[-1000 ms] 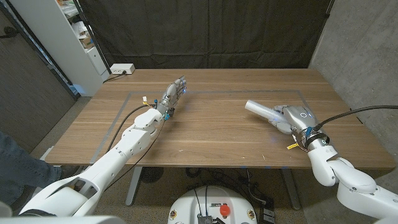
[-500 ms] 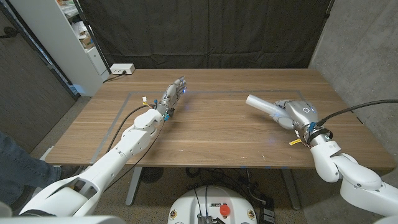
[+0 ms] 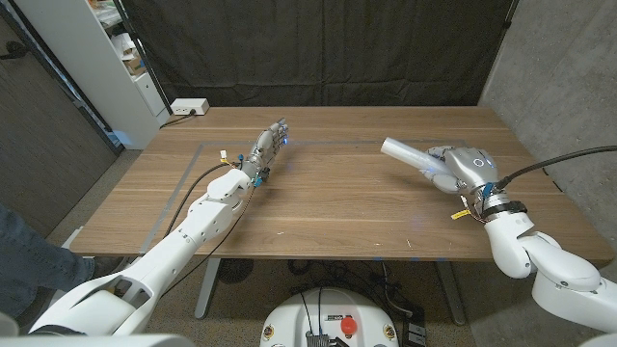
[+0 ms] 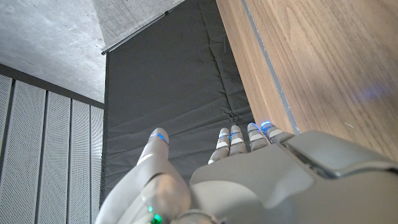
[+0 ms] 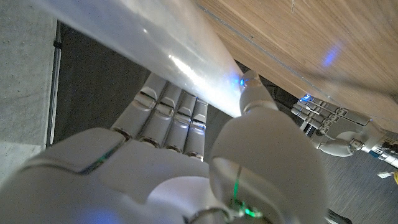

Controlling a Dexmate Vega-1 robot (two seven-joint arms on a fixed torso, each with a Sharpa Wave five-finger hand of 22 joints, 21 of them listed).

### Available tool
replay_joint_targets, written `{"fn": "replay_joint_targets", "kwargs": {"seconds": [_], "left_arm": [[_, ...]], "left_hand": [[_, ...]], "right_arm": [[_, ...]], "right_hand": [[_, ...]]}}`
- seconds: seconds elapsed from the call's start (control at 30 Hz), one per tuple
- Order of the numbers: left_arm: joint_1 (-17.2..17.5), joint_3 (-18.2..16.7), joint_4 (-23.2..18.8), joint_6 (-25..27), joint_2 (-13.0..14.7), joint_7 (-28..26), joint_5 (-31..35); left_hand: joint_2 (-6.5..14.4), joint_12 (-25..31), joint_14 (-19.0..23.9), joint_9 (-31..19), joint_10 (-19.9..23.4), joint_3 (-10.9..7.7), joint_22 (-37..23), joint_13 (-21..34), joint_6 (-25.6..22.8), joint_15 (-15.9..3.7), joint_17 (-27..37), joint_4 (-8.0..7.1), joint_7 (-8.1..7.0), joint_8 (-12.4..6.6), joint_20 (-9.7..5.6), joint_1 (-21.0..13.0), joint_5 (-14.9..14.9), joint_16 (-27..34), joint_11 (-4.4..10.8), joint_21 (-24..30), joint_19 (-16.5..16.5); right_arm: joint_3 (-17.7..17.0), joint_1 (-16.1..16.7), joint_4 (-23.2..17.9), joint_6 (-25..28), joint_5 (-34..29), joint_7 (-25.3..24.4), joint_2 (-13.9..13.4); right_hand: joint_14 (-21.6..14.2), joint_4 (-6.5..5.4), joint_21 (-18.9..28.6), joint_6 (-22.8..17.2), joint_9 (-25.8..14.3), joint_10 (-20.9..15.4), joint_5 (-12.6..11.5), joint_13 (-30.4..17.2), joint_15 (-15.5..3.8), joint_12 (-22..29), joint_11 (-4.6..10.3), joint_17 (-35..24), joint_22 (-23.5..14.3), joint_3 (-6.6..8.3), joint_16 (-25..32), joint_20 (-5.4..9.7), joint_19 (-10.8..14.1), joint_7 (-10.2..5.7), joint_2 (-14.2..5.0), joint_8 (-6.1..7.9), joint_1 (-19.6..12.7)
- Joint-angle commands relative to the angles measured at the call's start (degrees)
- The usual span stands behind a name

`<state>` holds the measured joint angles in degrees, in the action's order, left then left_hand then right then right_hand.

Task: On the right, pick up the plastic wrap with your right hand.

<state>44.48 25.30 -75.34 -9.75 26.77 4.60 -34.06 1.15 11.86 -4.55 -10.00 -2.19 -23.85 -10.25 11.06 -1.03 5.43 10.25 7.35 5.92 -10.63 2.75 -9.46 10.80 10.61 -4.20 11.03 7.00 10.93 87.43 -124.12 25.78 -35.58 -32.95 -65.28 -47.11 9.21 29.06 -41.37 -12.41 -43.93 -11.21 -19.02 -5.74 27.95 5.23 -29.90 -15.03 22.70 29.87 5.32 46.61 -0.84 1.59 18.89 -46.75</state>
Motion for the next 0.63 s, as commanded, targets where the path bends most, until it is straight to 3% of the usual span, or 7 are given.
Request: {"fn": "replay_joint_targets", "kwargs": {"seconds": [0.03,0.63], "left_arm": [[0.1,-0.1,0.5,-0.3,0.0,0.6,-0.3],[0.1,-0.4,1.3,-0.8,0.2,1.2,-0.6]], "left_hand": [[0.6,0.2,-0.4,-0.2,-0.2,0.16,-0.1,0.1,-0.2,-0.03,0.2,0.06,0.16,-0.13,0.32,0.0,-0.2,0.2,0.24,0.3,0.3],[0.6,0.2,-0.5,-0.2,-0.2,0.2,-0.1,0.1,-0.2,-0.02,0.2,0.07,0.09,-0.14,0.26,0.0,-0.1,0.2,0.23,0.3,0.3]], "right_arm": [[-2.1,1.5,-2.1,1.2,-0.5,0.1,-1.2],[-1.2,0.2,-2.7,1.6,-1.3,0.7,-1.0]], "right_hand": [[-0.5,-0.59,0.3,-5.3,-0.2,-1.8,0.0,-0.1,-6.62,0.2,1.11,-0.3,-0.3,0.47,0.0,2.55,-0.2,-4.84,-8.13,0.23,-7.5],[-0.7,-0.57,0.9,-5.7,-0.3,-2.3,0.1,-0.1,-6.72,0.3,1.09,-0.6,-0.3,0.41,-0.4,2.61,-0.3,-4.89,-8.2,0.27,-7.7]]}}
